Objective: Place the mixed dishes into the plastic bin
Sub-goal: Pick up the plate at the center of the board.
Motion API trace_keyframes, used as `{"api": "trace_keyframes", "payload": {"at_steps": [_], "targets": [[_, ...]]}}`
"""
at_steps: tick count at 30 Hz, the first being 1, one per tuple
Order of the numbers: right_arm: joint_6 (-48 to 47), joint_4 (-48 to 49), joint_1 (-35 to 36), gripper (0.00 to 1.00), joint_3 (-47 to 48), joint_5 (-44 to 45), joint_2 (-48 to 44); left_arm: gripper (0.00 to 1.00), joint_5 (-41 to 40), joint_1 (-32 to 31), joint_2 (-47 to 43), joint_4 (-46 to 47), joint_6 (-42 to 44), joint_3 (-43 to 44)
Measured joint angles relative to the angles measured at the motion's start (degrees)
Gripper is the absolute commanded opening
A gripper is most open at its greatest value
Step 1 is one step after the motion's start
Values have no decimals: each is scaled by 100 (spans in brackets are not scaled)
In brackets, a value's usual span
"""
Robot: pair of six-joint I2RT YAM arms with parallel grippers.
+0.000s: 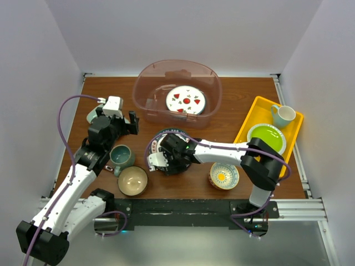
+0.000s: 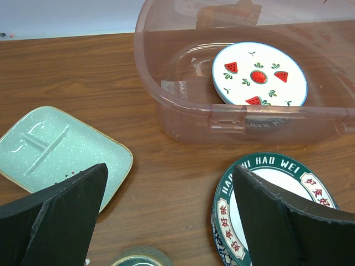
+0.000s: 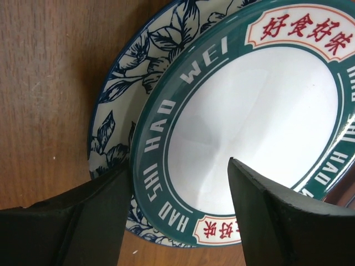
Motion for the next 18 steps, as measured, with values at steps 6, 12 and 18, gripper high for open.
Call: {"api": "trace_keyframes", "payload": {"at_steps": [6,12,18], "targets": [[-15,98,0,38,-68,-9,46,100,-2,0,0,0,0,0],[-66,76,22,16,-118,-22,50,100,-2,0,-7,0,0,0],[-131,114,44,2,-118,39,-116,100,-2,0,-11,-2,0,0]]}}
